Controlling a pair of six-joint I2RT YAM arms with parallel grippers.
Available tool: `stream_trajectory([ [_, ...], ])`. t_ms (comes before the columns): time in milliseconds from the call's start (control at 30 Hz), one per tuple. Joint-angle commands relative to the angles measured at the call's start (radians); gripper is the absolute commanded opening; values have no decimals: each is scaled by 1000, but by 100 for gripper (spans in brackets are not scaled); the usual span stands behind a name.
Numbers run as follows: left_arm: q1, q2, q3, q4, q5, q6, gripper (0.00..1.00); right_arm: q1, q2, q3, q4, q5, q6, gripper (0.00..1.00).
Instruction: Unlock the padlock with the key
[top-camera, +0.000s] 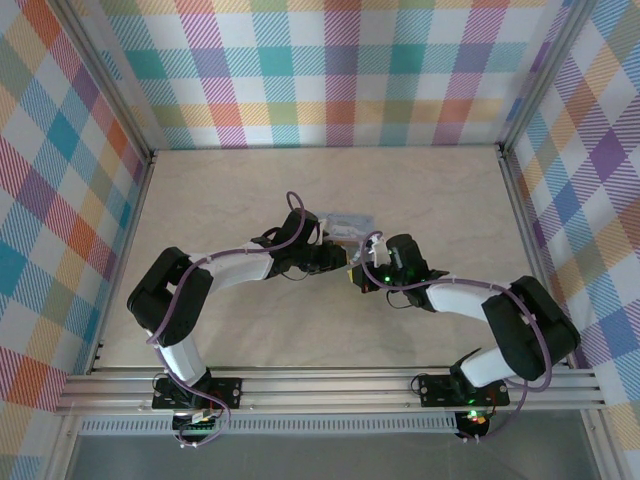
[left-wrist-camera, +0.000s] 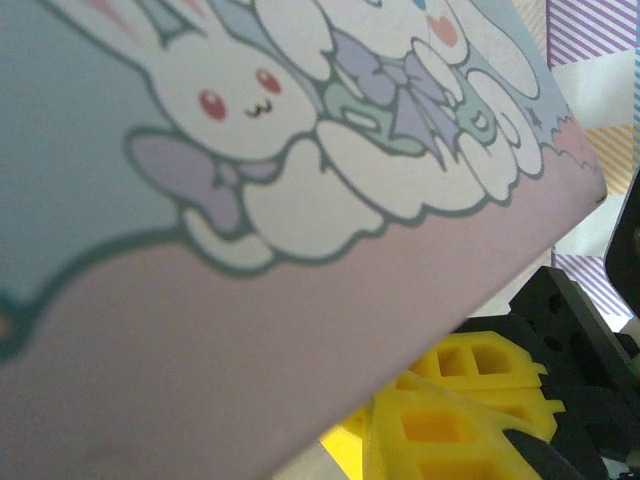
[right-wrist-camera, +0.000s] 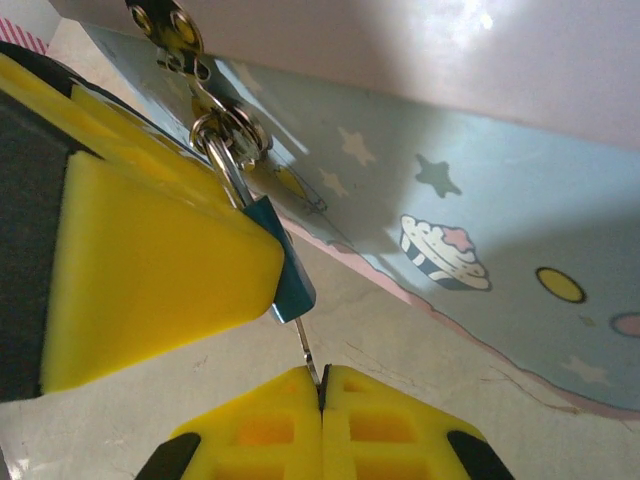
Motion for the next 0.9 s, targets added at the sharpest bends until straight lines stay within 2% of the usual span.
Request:
stream_trajectory([
  [0, -24, -3, 0, -40, 23, 2, 23, -7, -48, 59, 78, -42, -25, 0],
  [467, -24, 5, 11, -47, 38, 6, 23, -42, -47, 72, 37, -92, -41, 0],
  [700, -23, 13, 21, -51, 45, 4, 23, -56, -94, 43, 24, -76, -67, 0],
  [867, -23, 14, 28, -45, 59, -7, 23, -56, -51, 31, 76, -55, -83, 0],
])
